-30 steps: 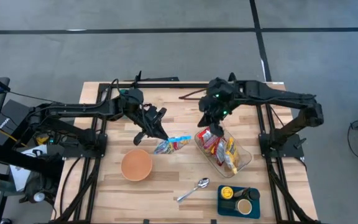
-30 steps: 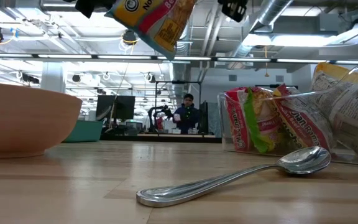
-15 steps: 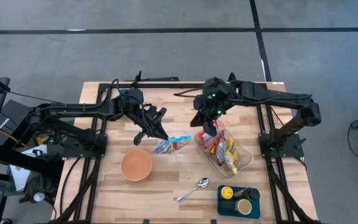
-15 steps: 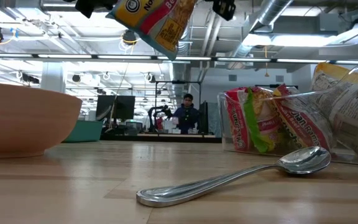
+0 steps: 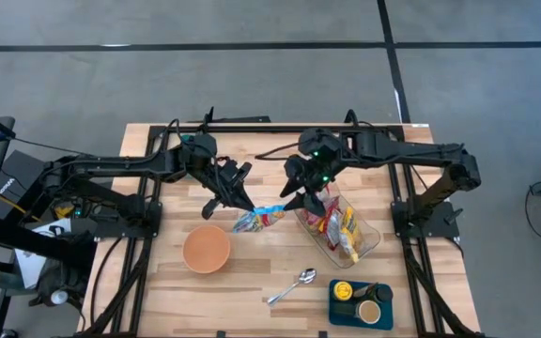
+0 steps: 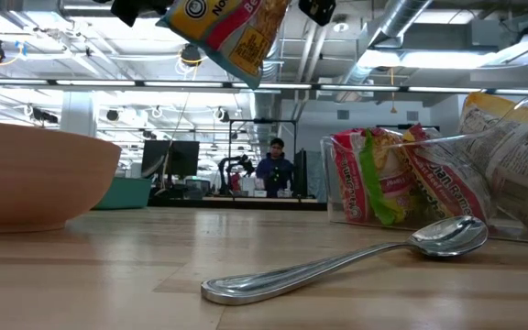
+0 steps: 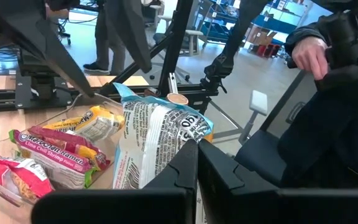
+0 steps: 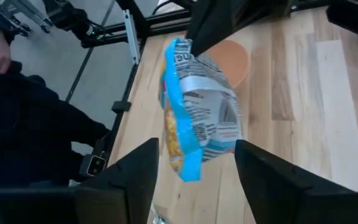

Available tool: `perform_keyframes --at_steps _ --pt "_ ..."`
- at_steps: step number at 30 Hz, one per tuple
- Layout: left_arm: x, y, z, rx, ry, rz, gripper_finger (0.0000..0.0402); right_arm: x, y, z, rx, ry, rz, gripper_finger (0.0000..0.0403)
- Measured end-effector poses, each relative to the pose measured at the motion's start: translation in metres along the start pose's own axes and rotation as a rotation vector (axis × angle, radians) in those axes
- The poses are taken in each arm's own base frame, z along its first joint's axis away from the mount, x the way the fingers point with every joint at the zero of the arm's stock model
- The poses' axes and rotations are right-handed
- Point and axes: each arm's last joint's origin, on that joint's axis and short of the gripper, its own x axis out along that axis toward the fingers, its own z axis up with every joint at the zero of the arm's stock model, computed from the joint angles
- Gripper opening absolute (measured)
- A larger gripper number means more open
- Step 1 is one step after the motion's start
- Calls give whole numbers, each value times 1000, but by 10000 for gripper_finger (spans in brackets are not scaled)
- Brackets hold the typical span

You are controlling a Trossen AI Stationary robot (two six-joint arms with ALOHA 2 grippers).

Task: Pick & Place Food Item
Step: Put the blue noodle pack into the transparent bin

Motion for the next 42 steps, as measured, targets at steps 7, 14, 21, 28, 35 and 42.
perform_keyframes --at_steps 7,14,21,28,35,42 --pt "0 0 0 0 0 0 0 9 -3 -2 10 28 -2 199" --pt "0 0 0 1 -1 0 0 22 -8 -5 39 70 -2 182" --pt "0 0 0 1 -2 1 0 24 -9 -5 40 73 2 165" --pt "0 0 0 2 -2 1 0 24 -8 -7 55 90 0 126" --pt "0 0 0 2 -2 1 0 24 -8 -7 55 90 1 61" --pt "0 0 0 2 -3 13 4 24 -9 -7 56 89 0 4"
